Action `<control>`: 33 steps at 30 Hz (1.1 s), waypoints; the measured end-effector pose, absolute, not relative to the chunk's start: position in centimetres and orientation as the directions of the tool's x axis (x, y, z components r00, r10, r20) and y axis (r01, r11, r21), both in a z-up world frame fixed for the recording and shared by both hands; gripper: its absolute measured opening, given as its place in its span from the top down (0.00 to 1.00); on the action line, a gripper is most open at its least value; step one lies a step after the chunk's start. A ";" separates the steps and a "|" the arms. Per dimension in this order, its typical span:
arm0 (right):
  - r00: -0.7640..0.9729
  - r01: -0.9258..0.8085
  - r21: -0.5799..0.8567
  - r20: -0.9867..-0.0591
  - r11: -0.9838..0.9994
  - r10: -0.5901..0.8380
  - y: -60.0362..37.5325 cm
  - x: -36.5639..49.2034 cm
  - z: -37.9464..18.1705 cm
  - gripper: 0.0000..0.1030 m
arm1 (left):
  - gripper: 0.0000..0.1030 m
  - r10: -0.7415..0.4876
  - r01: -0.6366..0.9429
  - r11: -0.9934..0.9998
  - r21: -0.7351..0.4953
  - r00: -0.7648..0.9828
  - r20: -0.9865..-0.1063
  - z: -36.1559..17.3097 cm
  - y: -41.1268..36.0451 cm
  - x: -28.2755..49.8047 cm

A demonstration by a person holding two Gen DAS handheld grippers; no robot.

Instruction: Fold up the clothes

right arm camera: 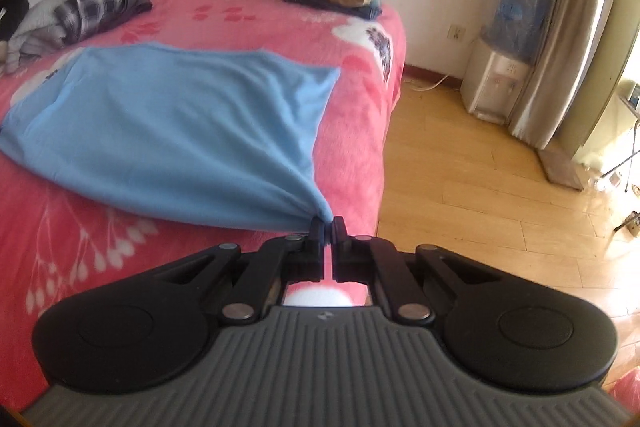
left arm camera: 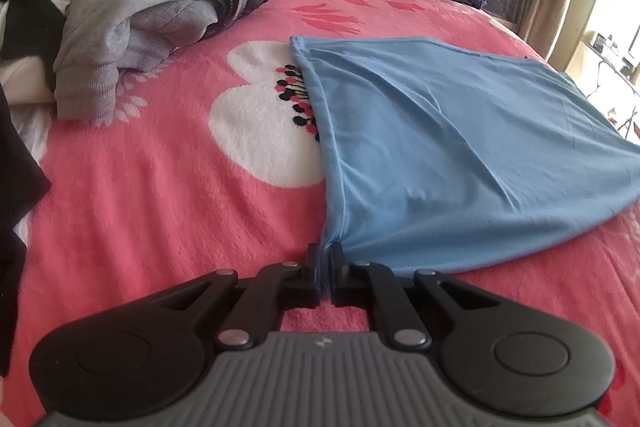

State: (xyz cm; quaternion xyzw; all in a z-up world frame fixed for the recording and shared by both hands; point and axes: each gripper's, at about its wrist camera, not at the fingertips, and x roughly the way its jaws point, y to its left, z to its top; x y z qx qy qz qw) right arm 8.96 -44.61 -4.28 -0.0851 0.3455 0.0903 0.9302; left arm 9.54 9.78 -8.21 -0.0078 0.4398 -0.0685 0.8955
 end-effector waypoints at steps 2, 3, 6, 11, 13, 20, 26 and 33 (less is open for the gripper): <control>0.727 -0.223 -0.087 -0.679 0.971 0.106 -45.1 9.2 -5.2 0.99 | 0.95 -0.134 0.130 0.989 -0.070 0.601 -0.788 -8.3 9.9 9.4; 0.712 -0.220 -0.078 -0.694 0.972 0.105 -45.2 9.4 -5.8 0.99 | 0.95 -0.140 0.136 0.988 -0.072 0.599 -0.789 -8.2 10.0 9.4; 0.679 -0.211 -0.076 -0.728 0.975 0.090 -44.8 9.6 -7.4 0.97 | 0.94 -0.170 0.152 0.983 -0.100 0.580 -0.797 -8.1 10.5 9.5; 0.661 -0.033 -0.027 -0.750 0.999 0.002 -46.5 8.8 -7.1 0.78 | 0.71 -0.195 0.101 0.981 -0.168 0.567 -0.800 -7.0 12.4 8.5; 0.650 0.094 0.074 -0.760 0.993 -0.005 -48.0 7.8 -6.5 0.74 | 0.64 -0.198 0.078 0.979 -0.188 0.579 -0.791 -6.3 13.1 7.7; 0.692 0.203 0.630 -0.634 0.749 0.345 -47.2 4.3 -6.5 0.52 | 0.54 -0.430 0.020 0.871 -0.491 0.517 -0.740 -8.0 12.4 6.8; 0.663 0.332 0.750 -0.617 0.572 0.424 -44.7 6.4 -11.3 0.51 | 0.39 -0.466 -0.104 0.771 -0.628 0.580 -0.668 -10.8 11.3 8.7; 0.769 0.357 0.810 -0.538 0.466 0.346 -44.8 8.3 -12.6 0.53 | 0.68 -0.367 -0.236 0.719 -0.653 0.670 -0.646 -11.5 11.7 10.6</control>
